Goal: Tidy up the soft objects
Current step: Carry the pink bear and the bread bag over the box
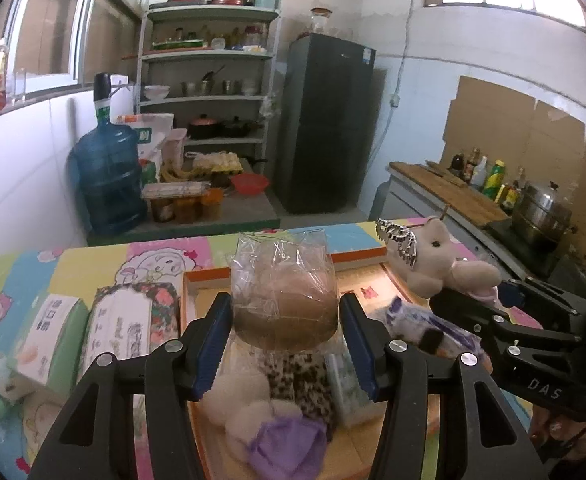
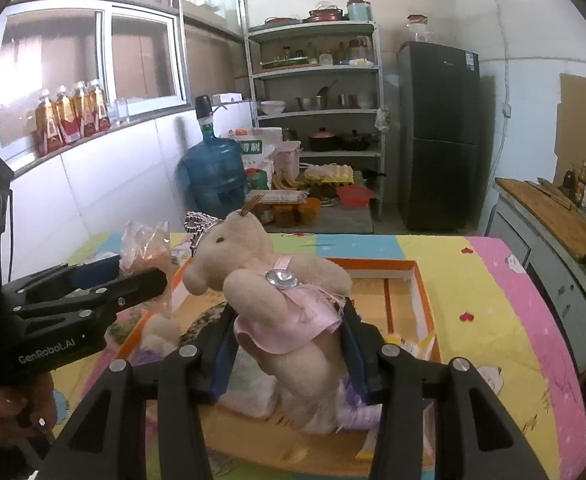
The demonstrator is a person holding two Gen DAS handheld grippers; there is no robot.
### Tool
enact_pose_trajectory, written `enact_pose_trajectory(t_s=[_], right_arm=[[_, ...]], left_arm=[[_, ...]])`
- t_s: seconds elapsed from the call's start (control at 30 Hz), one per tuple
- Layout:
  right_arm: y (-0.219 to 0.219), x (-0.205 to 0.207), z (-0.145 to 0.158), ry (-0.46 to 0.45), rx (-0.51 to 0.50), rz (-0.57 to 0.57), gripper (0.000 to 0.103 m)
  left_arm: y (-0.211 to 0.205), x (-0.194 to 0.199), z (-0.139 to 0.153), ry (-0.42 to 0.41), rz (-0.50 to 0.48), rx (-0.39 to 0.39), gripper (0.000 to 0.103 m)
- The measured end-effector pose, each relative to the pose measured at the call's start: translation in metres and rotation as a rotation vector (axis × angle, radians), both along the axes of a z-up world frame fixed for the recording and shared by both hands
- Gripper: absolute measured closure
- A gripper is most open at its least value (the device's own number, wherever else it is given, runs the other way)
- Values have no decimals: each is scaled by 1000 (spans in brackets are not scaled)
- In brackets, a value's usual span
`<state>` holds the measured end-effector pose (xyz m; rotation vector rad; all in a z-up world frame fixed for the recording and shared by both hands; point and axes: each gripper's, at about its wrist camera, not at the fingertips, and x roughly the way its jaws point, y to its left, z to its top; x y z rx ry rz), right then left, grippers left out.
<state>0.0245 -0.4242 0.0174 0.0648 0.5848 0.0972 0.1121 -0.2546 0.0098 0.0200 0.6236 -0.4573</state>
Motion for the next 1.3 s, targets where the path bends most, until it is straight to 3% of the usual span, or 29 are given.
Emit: enact_pose_trajectory(t_s=[0.63, 1.3], right_arm=[[-1, 99, -37, 213, -117, 53, 56], [0, 121, -66, 320, -116, 54, 55]], left_arm=[[-28, 74, -33, 155, 47, 55, 46], [-34, 100, -69, 277, 41, 72, 46]])
